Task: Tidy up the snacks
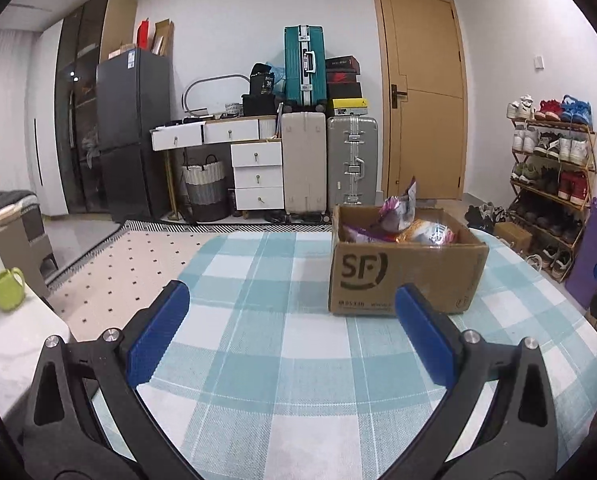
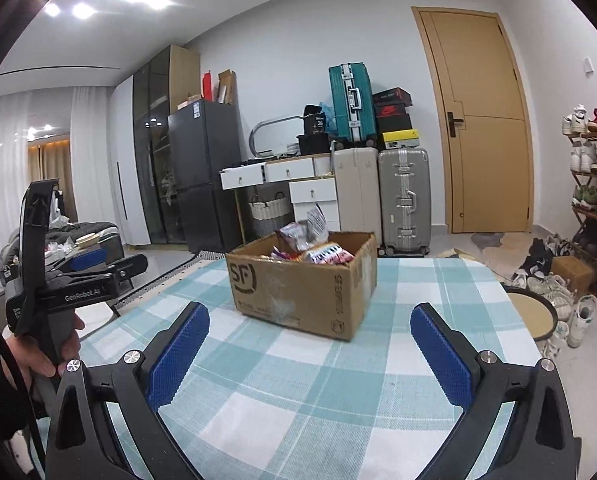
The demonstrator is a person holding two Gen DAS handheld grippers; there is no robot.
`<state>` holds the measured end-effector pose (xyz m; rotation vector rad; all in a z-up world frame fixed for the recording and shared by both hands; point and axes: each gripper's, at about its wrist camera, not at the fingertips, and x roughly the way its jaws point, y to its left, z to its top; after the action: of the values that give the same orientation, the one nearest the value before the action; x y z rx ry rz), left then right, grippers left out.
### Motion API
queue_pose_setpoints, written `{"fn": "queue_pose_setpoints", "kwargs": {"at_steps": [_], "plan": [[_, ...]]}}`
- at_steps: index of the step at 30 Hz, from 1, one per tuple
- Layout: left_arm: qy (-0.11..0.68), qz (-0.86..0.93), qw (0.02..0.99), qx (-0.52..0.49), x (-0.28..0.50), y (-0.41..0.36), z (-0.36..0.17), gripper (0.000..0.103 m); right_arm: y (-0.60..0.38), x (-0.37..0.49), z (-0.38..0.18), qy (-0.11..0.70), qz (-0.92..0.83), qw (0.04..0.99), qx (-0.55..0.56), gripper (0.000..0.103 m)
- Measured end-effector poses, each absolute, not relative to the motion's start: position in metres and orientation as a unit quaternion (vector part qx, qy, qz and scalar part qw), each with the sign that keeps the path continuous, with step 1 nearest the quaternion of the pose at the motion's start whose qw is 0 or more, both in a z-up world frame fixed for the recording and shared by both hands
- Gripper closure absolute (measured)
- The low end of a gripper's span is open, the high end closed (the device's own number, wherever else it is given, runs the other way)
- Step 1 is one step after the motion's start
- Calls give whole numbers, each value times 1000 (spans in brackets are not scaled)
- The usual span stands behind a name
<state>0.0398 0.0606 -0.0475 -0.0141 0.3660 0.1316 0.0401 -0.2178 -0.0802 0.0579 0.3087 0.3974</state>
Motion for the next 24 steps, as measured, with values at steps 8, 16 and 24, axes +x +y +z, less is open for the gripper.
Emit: {"fn": "queue_pose_setpoints", "kwargs": {"at_steps": [8,16,24], "plan": [[187,45,981,-32,49,72,-96,1,-213,42,-101,155,174,972,5,1],[163,31,986,0,47,56,-101,0,-208,47,-100,160,173,972,-3,0],[163,27,986,-3,50,56,-102,0,-211,48,-98,161,170,972,3,0]]}}
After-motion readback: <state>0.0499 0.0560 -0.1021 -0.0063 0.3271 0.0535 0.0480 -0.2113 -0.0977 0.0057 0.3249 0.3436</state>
